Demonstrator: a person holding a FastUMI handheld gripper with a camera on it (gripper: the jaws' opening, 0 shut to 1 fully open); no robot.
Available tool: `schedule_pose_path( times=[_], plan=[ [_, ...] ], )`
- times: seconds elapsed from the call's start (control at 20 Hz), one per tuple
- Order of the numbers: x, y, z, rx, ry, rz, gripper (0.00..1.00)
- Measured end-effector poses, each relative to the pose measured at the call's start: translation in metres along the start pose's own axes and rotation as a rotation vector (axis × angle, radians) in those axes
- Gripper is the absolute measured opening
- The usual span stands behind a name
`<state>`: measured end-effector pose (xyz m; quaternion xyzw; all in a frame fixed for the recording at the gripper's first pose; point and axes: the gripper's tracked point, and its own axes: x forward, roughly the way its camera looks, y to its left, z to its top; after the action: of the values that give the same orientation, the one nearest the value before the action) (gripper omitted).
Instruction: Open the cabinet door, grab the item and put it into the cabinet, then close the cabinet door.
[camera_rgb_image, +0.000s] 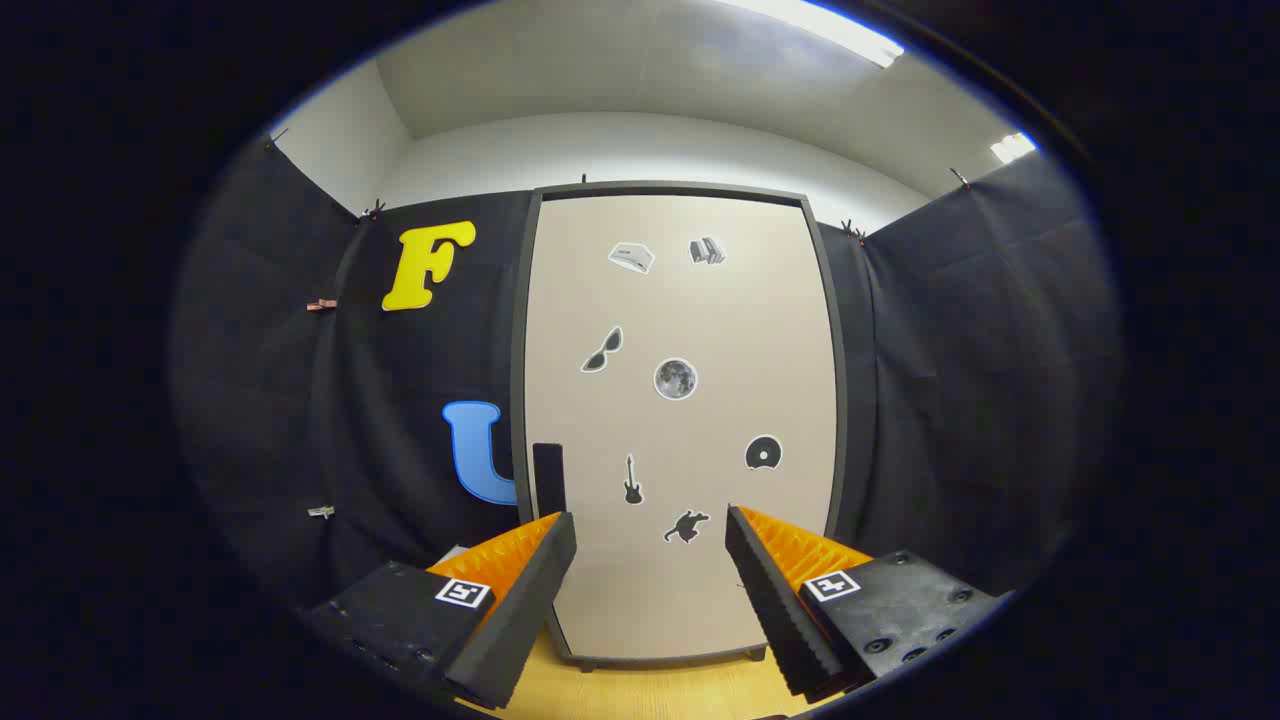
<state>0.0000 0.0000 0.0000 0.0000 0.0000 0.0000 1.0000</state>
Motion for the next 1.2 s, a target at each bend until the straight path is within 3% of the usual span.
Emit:
schedule_pose_path(
  times=[1.2],
  plan=[
    [0.017, 0.024, -0.009, 0.005, 0.037, 0.018, 0.98]
  ],
)
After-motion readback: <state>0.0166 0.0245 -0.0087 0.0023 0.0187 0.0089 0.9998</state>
